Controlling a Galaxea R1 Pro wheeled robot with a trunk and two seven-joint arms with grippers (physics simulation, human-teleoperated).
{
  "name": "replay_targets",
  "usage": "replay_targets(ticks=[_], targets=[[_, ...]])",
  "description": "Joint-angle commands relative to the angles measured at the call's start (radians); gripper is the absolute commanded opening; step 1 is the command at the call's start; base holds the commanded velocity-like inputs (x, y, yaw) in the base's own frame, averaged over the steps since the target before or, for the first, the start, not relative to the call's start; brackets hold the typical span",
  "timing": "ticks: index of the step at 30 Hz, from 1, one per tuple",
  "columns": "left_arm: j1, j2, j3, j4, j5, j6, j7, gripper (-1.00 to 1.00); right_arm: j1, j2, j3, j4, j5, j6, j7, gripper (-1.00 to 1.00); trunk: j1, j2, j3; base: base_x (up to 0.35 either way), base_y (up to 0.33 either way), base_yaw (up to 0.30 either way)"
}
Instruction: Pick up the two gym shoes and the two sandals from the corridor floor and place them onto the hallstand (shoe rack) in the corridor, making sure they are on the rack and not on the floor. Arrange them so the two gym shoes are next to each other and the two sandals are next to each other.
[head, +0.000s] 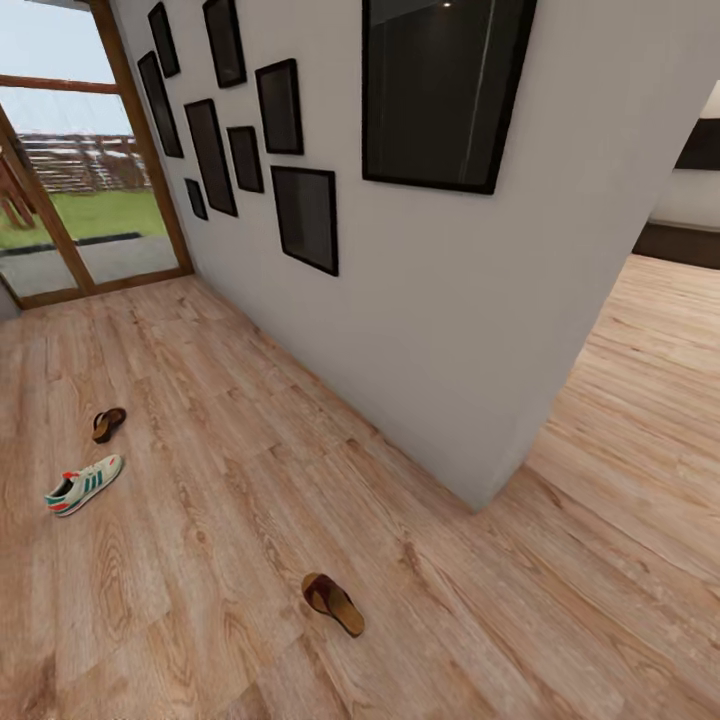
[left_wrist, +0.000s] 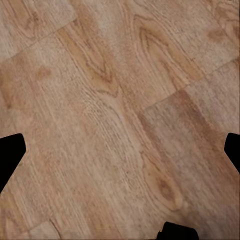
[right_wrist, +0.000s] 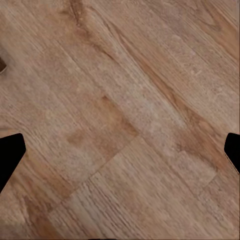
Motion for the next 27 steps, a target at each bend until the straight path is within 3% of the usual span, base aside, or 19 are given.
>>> replay_targets(ticks=[1, 4, 7, 12, 20, 27], targets=[[-0.005, 0.009, 0.002, -0.005, -0.007, -0.002, 0.000, 1.00, 0.000, -0.001, 0.001, -0.010, 0.001, -0.002, -0.002, 1.00, 0.004, -0.008, -0.004, 0.000, 0.000, 0.055], [-0.014, 0.022, 0.001, -0.015, -0.019, 0.000, 0.001, 1.00, 0.000, -0.001, 0.001, -0.036, 0.005, -0.001, 0.000, 1.00, 0.015, -0.029, -0.013, 0.000, 0.000, 0.036], [-0.070, 0.036, 0.002, -0.031, -0.053, 0.008, 0.002, 1.00, -0.002, -0.002, 0.001, -0.152, 0.044, 0.002, -0.001, 1.00, 0.027, -0.050, -0.023, 0.000, 0.000, 0.011], [-0.107, 0.037, 0.010, -0.035, -0.057, 0.064, 0.005, 1.00, -0.026, -0.002, 0.001, -0.267, 0.073, 0.010, 0.000, 1.00, 0.046, -0.085, -0.038, 0.000, 0.000, 0.003], [-0.107, 0.029, 0.017, -0.028, -0.055, 0.081, -0.006, 1.00, -0.045, -0.002, 0.002, -0.284, 0.078, 0.009, 0.006, 1.00, 0.077, -0.141, -0.064, 0.000, 0.000, 0.000], [-0.104, 0.019, 0.009, -0.026, -0.058, 0.078, -0.008, 1.00, -0.046, -0.002, 0.003, -0.218, 0.083, 0.008, 0.006, 1.00, 0.104, -0.190, -0.085, 0.000, 0.000, 0.000]])
